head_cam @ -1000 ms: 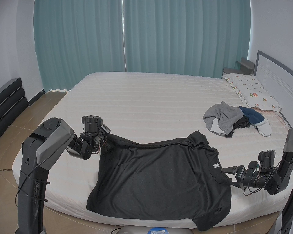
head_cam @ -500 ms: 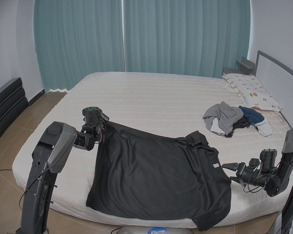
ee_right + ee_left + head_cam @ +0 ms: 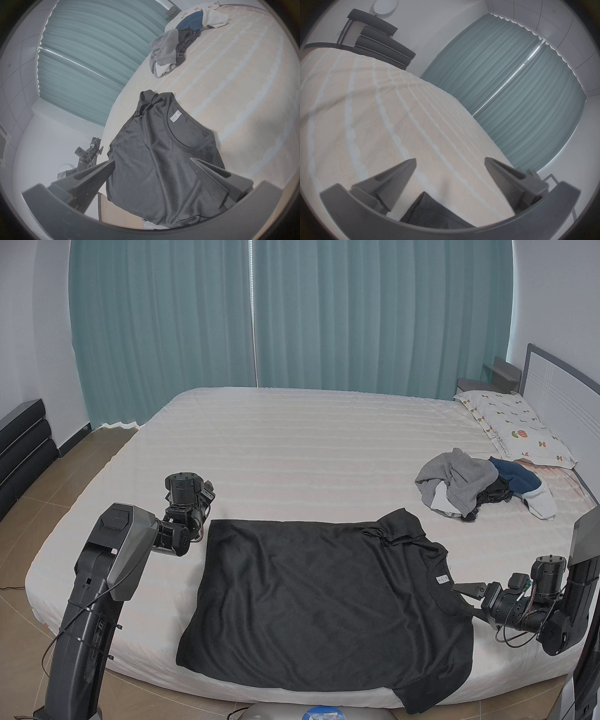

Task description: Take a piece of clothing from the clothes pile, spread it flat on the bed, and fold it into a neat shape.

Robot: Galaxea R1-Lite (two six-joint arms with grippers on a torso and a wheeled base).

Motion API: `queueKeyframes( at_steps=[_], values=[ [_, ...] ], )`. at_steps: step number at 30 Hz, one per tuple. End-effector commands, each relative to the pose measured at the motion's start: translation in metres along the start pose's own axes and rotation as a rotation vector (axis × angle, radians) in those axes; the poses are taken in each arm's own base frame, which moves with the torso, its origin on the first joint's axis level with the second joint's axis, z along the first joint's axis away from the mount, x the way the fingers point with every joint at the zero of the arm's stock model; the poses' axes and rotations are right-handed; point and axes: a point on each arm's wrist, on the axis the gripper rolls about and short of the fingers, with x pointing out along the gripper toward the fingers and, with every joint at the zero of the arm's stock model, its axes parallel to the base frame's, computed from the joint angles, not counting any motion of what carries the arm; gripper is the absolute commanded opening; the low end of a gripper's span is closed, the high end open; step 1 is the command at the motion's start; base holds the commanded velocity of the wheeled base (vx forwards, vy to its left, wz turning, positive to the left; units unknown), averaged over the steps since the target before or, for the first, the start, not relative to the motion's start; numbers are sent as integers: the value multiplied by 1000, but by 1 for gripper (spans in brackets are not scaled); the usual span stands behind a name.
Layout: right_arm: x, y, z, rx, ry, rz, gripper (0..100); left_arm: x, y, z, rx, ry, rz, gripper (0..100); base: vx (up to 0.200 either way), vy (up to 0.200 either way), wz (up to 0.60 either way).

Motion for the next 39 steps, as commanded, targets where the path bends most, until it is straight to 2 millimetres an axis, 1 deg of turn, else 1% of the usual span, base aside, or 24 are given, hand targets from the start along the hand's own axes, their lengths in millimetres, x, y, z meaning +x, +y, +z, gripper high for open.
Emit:
queueKeyframes(
  at_steps=[1, 4, 6, 7, 9, 10, 13, 15, 16, 17, 18, 19, 20, 21, 22, 26, 30, 31, 32, 35, 37, 39],
  values=[
    [0, 0, 0, 2, 0, -2, 100, 1, 8, -5, 8, 13, 34, 100, 0, 0, 0],
    [0, 3, 3, 3, -24, 3, 100, -5, 14, -4, 18, 37, 87, 100, 0, 0, 0],
    [0, 3, 3, 3, -24, 3, 100, -5, 14, -4, 18, 37, 87, 100, 0, 0, 0],
    [9, 13, 7, -12, -54, 22, 100, -32, 14, 18, 15, 70, 133, 100, 0, 0, 0],
    [11, 15, 7, -16, -56, 22, 100, -36, 14, 19, 15, 78, 136, 100, 0, 0, 0],
    [25, 24, 12, -55, -115, 7, 100, -63, 13, 26, -3, 133, 105, 100, 0, 0, 0],
    [47, 42, 20, -84, -145, 0, 100, -93, 17, 28, -6, 164, 77, 100, 0, 0, 0],
    [61, 53, 23, -91, -137, -15, 100, -107, 23, 26, -3, 181, 77, 100, 0, 0, 0],
    [73, 64, 28, -95, -138, -21, 100, -118, 27, 23, 1, 197, 83, 100, 0, 0, 0],
    [76, 66, 29, -94, -136, -24, 100, -121, 28, 22, 3, 201, 83, 100, 0, 0, 0],
    [90, 77, 34, -98, -134, -32, 100, -135, 34, 16, 5, 227, 102, 100, 0, 0, 0],
    [96, 81, 36, -99, -128, -36, 100, -141, 37, 14, 1, 237, 109, 100, 0, 0, 0],
    [108, 86, 40, -100, -112, -41, 100, -151, 42, 10, -20, 255, 119, 100, 0, 0, 0],
    [109, 87, 40, -99, -110, -41, 100, -152, 42, 10, -24, 257, 117, 100, 0, 0, 0],
    [125, 91, 43, -99, -97, -47, 100, -164, 45, 6, -64, 282, 122, 100, 0, 0, 0],
    [157, 97, 55, -97, -91, -72, 100, -190, 54, -1, -144, 364, 110, 100, 0, 0, 0],
    [183, 98, 64, -87, -75, -94, 100, -196, 59, -6, -175, 376, 86, 100, 0, 0, 0],
    [186, 98, 64, -85, -73, -97, 100, -195, 60, -6, -174, 375, 83, 100, 0, 0, 0],
    [199, 94, 65, -76, -68, -112, 100, -195, 61, -7, -177, 364, 68, 100, 0, 0, 0],
    [221, 81, 63, -49, -74, -140, 100, -195, 61, -8, -182, 348, 48, 100, 0, 0, 0],
    [231, 73, 59, -35, -75, -157, 100, -195, 61, -7, -186, 342, 39, 100, 0, 0, 0],
    [237, 67, 56, -28, -65, -172, 100, -196, 62, -9, -181, 347, 44, 100, 0, 0, 0]
  ],
)
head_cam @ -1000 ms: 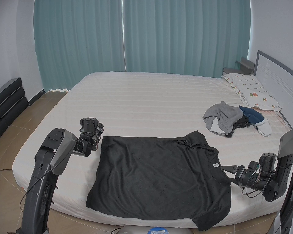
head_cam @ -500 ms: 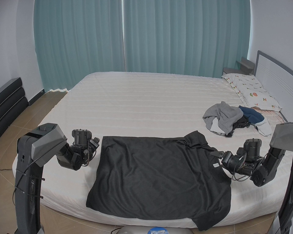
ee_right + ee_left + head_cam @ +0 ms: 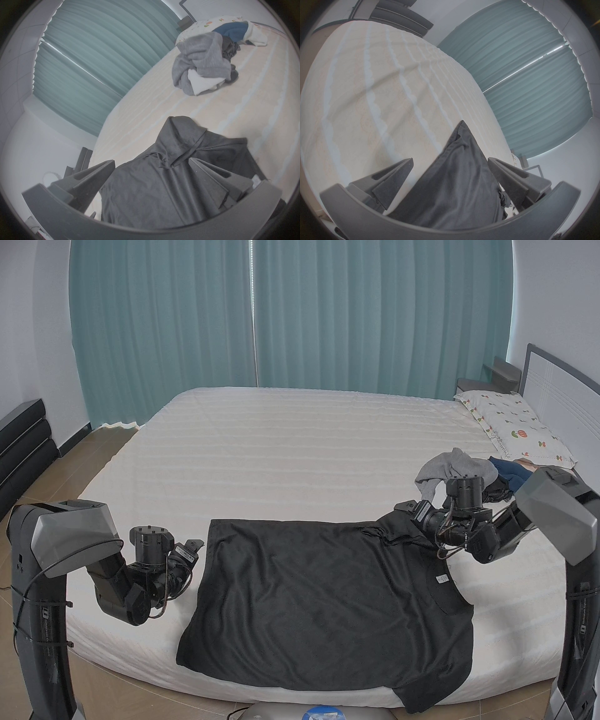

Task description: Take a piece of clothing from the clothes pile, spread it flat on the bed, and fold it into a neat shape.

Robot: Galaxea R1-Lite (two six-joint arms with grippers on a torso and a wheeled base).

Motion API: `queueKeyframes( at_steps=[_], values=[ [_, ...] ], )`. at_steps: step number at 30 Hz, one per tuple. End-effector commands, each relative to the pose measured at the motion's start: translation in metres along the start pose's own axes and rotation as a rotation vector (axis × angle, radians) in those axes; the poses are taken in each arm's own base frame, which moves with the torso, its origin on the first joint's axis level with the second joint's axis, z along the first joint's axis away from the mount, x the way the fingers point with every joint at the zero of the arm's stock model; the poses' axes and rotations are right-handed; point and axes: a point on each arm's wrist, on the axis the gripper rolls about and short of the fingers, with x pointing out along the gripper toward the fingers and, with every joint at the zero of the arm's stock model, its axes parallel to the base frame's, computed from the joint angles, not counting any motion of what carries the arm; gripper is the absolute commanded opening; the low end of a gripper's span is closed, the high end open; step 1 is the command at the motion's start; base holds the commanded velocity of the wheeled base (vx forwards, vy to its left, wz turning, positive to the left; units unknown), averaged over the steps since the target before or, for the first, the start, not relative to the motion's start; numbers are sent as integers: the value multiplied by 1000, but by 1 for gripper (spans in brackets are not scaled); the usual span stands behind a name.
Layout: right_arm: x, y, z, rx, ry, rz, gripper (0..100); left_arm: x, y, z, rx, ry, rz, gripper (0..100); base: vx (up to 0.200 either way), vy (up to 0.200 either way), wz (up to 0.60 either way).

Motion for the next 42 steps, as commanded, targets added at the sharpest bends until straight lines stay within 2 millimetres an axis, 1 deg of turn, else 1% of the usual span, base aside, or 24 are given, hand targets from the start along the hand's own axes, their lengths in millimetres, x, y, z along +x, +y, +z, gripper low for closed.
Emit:
queueKeyframes(
  at_steps=[1, 4, 8, 15, 16, 22, 24, 26, 27, 28, 29, 30, 31, 32, 34, 36, 37, 39, 40, 42],
  values=[
    [60, -30, -35, 34, 73, -113, 100, -22, 4, -8, -29, 28, -34, 100, 0, 0, 0],
    [61, -33, -32, 46, 67, -117, 100, -22, 4, -8, -29, 22, -48, 100, 0, 0, 0],
    [63, -31, -29, 50, 54, -107, 100, -21, 4, -9, -27, 23, -50, 100, 0, 0, 0],
    [76, -28, -21, 48, -10, -100, 100, -21, 5, -10, -28, 24, -48, 100, 0, 0, 0],
    [77, -28, -21, 48, -14, -100, 0, -21, 5, -10, -28, 23, -47, 100, 0, 0, 0],
    [84, -21, -12, 44, -54, -69, 0, -21, 5, -10, -27, 23, -47, 100, 0, 0, 0],
    [88, -21, -7, 46, -68, -64, 0, -21, 5, -10, -27, 23, -47, 100, 0, 0, 0],
    [92, -17, 2, 47, -112, -53, 0, -21, 5, -10, -27, 22, -46, 100, 0, 0, 0],
    [92, -17, 2, 47, -112, -53, 0, -21, 5, -10, -27, 22, -46, 100, 0, 0, 0],
    [93, -5, 19, 47, -194, -21, 0, -21, 5, -10, -26, 21, -44, 100, 0, 0, 0],
    [94, -2, 28, 50, -232, -8, 0, -21, 5, -10, -26, 21, -44, 100, 0, 0, 0],
    [94, -2, 28, 50, -232, -8, 0, -21, 5, -10, -26, 21, -44, 100, 0, 0, 0],
    [96, 7, 40, 51, -298, 26, 0, -21, 6, -10, -26, 22, -43, 100, 0, 0, 0],
    [98, 12, 45, 52, -334, 41, 0, -21, 6, -10, -26, 22, -43, 100, 0, 0, 0],
    [102, 7, 42, 49, -354, 23, 0, -21, 6, -10, -26, 20, -42, 100, 0, 0, 0],
    [102, 9, 43, 43, -373, 47, 0, -21, 6, -10, -26, 20, -42, 100, 0, 0, 0],
    [103, 12, 41, 37, -391, 85, 0, -21, 6, -10, -26, 20, -42, 100, 0, 0, 0],
    [105, 11, 37, 27, -388, 94, 0, -21, 6, -10, -26, 20, -42, 100, 0, 0, 0],
    [109, 8, 32, 2, -375, 90, 0, -21, 6, -10, -26, 21, -43, 100, 0, 0, 0],
    [112, 4, 29, -25, -367, 88, 0, -21, 6, -10, -24, 21, -43, 100, 0, 0, 0]
  ],
)
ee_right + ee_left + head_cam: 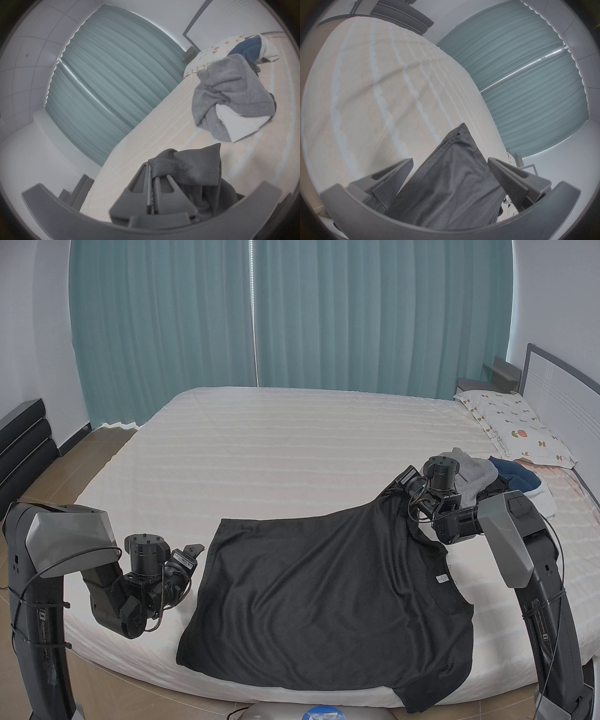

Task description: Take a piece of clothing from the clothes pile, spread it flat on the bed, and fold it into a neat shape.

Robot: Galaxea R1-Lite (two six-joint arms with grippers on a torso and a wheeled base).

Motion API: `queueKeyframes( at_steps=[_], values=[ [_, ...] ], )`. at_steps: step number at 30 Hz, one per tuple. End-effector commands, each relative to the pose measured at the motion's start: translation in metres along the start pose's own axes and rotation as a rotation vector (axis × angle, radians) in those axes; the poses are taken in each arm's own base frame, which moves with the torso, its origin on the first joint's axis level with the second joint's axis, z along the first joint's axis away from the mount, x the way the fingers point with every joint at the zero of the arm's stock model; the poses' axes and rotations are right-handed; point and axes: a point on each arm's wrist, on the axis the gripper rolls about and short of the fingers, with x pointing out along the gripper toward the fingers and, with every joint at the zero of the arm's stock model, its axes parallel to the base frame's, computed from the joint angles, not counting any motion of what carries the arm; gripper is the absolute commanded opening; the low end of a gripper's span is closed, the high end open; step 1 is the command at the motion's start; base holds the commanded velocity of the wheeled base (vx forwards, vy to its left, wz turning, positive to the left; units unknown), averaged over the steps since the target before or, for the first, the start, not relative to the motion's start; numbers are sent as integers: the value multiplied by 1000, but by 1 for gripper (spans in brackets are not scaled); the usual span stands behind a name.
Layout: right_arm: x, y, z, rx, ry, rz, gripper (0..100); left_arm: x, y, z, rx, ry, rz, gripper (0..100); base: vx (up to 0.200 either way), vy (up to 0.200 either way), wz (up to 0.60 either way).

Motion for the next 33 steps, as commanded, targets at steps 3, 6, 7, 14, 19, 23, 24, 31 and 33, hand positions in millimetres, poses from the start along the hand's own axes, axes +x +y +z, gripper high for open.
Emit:
queueKeyframes(
  at_steps=[3, 6, 7, 14, 19, 23, 24, 31, 33],
  values=[
    [5, -20, -28, -43, 84, 13, 100, 1, 1, -1, 1, 2, 3, 100, 0, 0, 0],
    [6, -30, -34, -54, 122, -17, 100, 1, 1, -2, 2, 3, 5, 100, 0, 0, 0],
    [6, -34, -35, -64, 139, -40, 100, 1, 1, -2, 2, 3, 5, 100, 0, 0, 0],
    [-7, -38, -7, -94, 180, -119, 100, 1, 1, -2, 3, 5, 6, 100, 0, 0, 0],
    [-22, -42, 12, -160, 225, -124, 100, 1, 1, -2, 6, 5, 5, 100, 0, 0, 0],
    [-30, -58, 19, -231, 252, -154, 100, 1, 1, -2, 6, 5, 5, 100, 0, 0, 0],
    [-31, -60, 19, -243, 258, -158, 100, 1, 1, -2, 6, 5, 5, 100, 0, 0, 0],
    [-42, -81, 12, -235, 344, -148, 100, 1, 1, -2, 6, 5, 5, 100, 0, 0, 0],
    [-44, -83, 12, -232, 356, -146, 100, 1, 1, -2, 6, 5, 5, 100, 0, 0, 0]
  ],
)
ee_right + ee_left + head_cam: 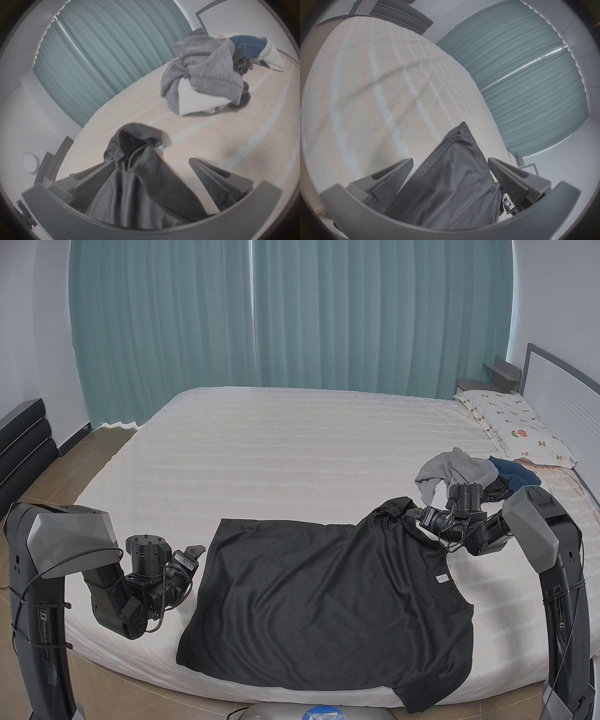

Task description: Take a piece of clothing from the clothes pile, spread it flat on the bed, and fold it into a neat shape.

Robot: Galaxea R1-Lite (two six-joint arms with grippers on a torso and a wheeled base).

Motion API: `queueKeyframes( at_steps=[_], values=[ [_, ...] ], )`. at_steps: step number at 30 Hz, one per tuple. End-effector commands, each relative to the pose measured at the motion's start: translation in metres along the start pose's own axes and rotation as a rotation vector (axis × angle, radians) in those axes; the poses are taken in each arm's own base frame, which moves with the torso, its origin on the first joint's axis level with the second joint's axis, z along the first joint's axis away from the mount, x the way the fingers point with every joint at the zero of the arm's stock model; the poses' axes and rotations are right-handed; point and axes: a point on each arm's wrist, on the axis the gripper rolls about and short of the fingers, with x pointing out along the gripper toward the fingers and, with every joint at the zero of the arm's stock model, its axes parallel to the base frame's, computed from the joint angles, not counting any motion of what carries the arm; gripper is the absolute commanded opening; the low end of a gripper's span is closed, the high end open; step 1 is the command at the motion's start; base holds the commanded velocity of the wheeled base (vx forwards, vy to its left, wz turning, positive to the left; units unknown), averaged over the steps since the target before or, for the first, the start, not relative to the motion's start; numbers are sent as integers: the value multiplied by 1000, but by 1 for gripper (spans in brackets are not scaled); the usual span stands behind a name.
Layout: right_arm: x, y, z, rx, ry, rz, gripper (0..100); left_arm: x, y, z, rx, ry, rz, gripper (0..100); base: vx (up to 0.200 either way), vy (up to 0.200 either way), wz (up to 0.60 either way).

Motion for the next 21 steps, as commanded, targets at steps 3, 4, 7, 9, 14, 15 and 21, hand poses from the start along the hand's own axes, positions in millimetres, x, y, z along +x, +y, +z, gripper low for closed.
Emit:
queueKeyframes(
  at_steps=[3, 4, 7, 9, 14, 15, 21],
  values=[
    [-5, -9, -7, -26, 42, 6, 100, 0, 1, 0, 1, 1, 3, 100, 0, 0, 0],
    [-4, -11, -11, -52, 52, 5, 100, 0, 1, 0, 1, 1, 3, 100, 0, 0, 0],
    [-4, -11, -14, -75, 52, 9, 100, 0, 1, 0, 1, 1, 3, 100, 0, 0, 0],
    [-3, -12, -16, -106, 49, 11, 100, 0, 1, 0, 1, 1, 3, 100, 0, 0, 0],
    [3, -17, -29, -168, 63, -1, 0, 0, 1, 0, 1, 1, 3, 100, 0, 0, 0],
    [3, -17, -29, -168, 63, -1, 0, 0, 1, 0, 1, 1, 3, 100, 0, 0, 0],
    [0, -12, -24, -186, 7, 29, 0, 0, 1, 0, 1, 1, 3, 100, 0, 0, 0]
  ],
)
